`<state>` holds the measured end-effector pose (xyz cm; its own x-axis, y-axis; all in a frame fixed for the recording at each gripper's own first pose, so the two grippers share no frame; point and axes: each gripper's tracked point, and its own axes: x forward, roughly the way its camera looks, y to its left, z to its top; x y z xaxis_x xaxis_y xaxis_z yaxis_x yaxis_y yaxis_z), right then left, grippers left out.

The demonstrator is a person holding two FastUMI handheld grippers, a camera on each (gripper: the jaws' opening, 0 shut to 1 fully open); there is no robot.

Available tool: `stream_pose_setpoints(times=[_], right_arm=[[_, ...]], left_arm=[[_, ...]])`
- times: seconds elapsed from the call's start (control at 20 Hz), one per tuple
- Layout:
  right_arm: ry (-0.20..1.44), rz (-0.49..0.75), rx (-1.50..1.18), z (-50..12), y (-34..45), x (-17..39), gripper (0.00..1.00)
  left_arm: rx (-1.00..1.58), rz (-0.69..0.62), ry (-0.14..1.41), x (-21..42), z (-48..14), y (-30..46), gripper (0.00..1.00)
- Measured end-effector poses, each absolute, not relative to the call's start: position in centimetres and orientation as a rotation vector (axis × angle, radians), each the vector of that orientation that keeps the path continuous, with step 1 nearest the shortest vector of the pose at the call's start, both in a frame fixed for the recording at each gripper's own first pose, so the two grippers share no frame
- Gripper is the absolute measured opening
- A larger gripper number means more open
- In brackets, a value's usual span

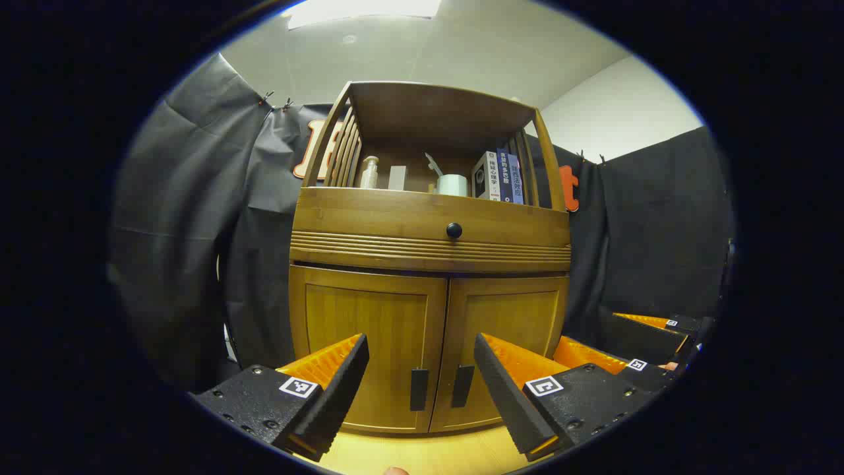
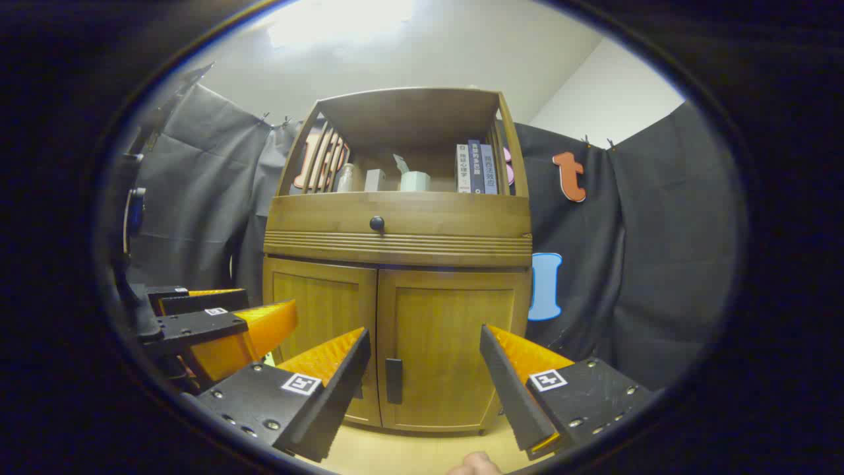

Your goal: Open the right door of the double-door shoe cabinet with the right hand, and open the left door with the left hand.

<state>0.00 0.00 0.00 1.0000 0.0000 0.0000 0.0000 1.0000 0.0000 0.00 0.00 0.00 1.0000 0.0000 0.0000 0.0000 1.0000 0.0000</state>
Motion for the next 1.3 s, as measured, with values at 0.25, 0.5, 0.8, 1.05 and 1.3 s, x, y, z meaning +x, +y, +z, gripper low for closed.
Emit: stream_pose_setpoints(times=[0.25,0.5,0.8,1.05,1.3], right_arm=[[0.002,-0.014,0.003,0.1,-0.1,0.2,0.99],[0.013,-0.024,0.007,0.1,-0.1,0.4,0.99],[0.033,-0.012,-0.002,-0.5,0.0,0.8,0.99],[0.111,0.037,0.012,-4.1,2.3,4.2,0.99],[0.190,0.076,-0.003,-8.3,4.7,8.2,0.89]], left_arm=[[-0.009,0.015,0.004,0.1,0.0,0.0,0.98],[-0.017,0.036,-0.003,0.0,0.1,0.3,0.99],[-0.012,0.059,-0.014,-0.2,0.7,1.1,0.97],[0.032,0.127,-0.028,-1.4,1.5,4.3,0.97],[0.083,0.243,-0.025,-2.9,1.9,8.8,0.97]])
